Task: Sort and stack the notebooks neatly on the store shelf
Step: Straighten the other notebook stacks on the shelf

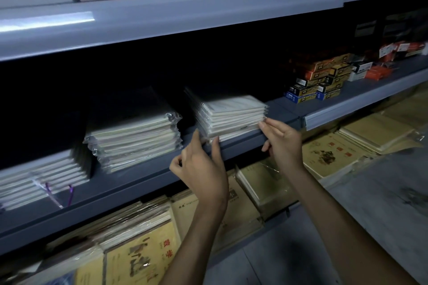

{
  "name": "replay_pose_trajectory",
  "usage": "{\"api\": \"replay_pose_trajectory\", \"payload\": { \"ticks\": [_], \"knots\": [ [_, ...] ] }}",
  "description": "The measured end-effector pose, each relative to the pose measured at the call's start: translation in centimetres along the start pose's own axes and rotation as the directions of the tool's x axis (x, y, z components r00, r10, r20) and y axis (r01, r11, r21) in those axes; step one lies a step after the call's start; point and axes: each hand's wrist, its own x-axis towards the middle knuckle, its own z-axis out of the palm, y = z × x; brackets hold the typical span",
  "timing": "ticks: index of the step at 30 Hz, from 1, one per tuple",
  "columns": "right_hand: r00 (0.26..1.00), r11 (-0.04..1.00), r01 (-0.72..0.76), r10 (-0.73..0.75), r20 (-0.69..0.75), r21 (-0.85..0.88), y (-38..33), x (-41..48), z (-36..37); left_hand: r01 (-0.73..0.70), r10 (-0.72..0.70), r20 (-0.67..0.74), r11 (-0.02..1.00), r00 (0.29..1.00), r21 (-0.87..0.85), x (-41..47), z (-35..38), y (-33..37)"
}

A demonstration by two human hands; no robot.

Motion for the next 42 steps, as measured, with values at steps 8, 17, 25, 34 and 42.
{"api": "replay_pose_trajectory", "payload": {
  "ticks": [8, 17, 25, 34, 42],
  "knots": [
    [0.995, 0.996, -0.031, 0.038, -0.088, 0.078, 0.0, 0.2, 1.2, 0.060, -0.067, -0.072, 0.993, 0.995, -0.097, 0.7, 1.4, -0.3],
    [0.990, 0.997, -0.030, 0.039, -0.134, 0.074, 0.4, 0.5, 1.4, 0.033, -0.040, -0.057, 0.992, 0.998, -0.121, 0.5, 1.3, -0.5],
    [0.989, 0.999, -0.026, 0.029, -0.148, 0.023, 0.6, 0.7, 1.4, 0.049, -0.053, -0.035, 0.992, 0.998, -0.114, 0.7, 1.0, -0.1],
    [0.989, 0.995, 0.092, -0.096, -0.111, -0.043, -1.7, -0.1, 1.4, 0.121, -0.047, 0.183, 0.900, 0.982, -0.419, 0.9, -0.6, 2.2],
    [0.999, 0.995, 0.030, -0.028, -0.023, 0.098, -2.7, 0.0, 2.8, 0.115, 0.031, 0.283, 0.867, 0.959, -0.485, 0.9, 0.6, 2.4]
  ]
}}
